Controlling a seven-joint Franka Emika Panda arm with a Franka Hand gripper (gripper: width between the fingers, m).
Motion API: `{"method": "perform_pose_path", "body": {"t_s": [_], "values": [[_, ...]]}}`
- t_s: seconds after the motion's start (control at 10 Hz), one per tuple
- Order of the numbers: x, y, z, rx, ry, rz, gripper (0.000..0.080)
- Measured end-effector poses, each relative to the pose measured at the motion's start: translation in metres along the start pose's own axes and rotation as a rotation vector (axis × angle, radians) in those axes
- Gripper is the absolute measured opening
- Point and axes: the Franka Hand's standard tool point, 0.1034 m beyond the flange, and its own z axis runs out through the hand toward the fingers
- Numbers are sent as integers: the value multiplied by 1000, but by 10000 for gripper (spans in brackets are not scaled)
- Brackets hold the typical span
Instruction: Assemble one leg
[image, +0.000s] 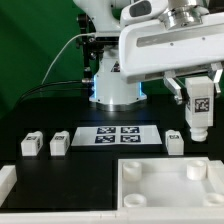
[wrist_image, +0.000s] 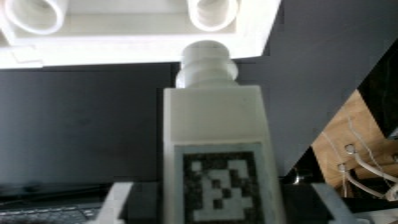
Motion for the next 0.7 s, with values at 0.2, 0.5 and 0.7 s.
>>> {"method": "perform_pose_path", "body": {"t_s": [0.2, 0.5, 0.7], "values": [[6, 0, 15, 1, 7, -7, 291], [2, 3, 39, -2, -5, 6, 291], [3, 6, 53, -4, -9, 13, 291]]}}
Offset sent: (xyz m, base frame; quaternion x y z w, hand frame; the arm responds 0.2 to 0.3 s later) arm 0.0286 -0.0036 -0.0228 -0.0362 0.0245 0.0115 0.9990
